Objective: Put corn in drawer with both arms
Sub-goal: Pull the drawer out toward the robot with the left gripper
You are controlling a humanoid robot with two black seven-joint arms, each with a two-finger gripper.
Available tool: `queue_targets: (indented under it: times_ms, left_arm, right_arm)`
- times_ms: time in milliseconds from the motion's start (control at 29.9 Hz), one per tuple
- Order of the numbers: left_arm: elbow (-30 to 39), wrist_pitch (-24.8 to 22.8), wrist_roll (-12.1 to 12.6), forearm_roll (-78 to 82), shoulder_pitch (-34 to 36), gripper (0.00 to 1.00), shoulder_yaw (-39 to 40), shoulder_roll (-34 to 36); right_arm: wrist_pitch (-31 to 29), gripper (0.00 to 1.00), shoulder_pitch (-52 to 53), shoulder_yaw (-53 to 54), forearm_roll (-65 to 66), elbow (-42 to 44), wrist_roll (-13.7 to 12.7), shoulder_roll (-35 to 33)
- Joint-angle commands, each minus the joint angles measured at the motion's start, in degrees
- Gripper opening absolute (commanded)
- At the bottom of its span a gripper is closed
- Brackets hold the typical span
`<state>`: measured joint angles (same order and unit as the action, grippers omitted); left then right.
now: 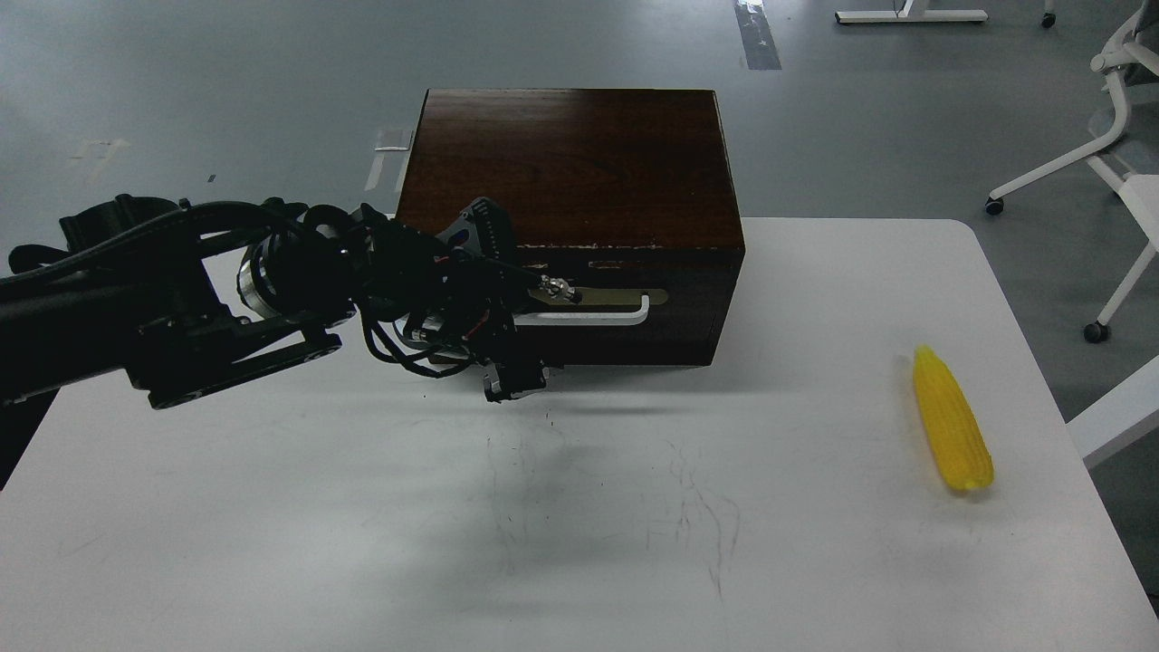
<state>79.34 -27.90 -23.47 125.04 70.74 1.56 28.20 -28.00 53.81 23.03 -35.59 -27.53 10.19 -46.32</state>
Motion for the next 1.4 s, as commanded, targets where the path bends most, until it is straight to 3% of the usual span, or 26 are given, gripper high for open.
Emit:
queue_targets:
  times_ms: [0, 702, 1136, 1169, 1236, 1270, 1370]
  left_arm:
    - [3.01, -0.1, -0.35, -0.04, 0.02, 0.62, 0.02, 1.15]
    - [8.63, -0.1, -1.76, -0.04, 0.01, 0.63, -0.07, 3.0]
    - [15.75, -0.1, -2.02, -0.04, 0.19, 0.63, 0.02, 6.43]
    - [15.93, -0.1, -2.02, -0.04, 0.19, 0.64, 0.02, 6.43]
    - [15.93, -0.1, -1.84, -0.04, 0.19, 0.85, 0.02, 6.34]
    - [15.93, -0.1, -1.84, -0.04, 0.19, 0.9, 0.11, 6.43]
    - [15.84, -0.1, -1.84, -0.04, 0.19, 0.95, 0.81, 6.78]
  right_arm:
    - [0.0, 1.0, -0.02, 0.0, 0.08, 0.54, 0.0, 0.0]
    - [0.0, 1.0, -0.11, 0.0, 0.17, 1.86, 0.09, 0.0]
    - [0.0, 1.0, -0.11, -0.09, 0.35, 1.86, 0.0, 0.0]
    - [0.0, 1.0, -0.11, -0.09, 0.35, 1.86, 0.0, 0.0]
    - [0.0, 1.0, -0.11, -0.44, 0.43, 1.95, 0.0, 0.0]
    - [0.0, 1.0, -0.11, -0.53, 0.52, 1.95, 0.0, -0.09]
    - [0.0, 1.0, -0.2, -1.5, 0.96, 2.65, -0.09, -0.35]
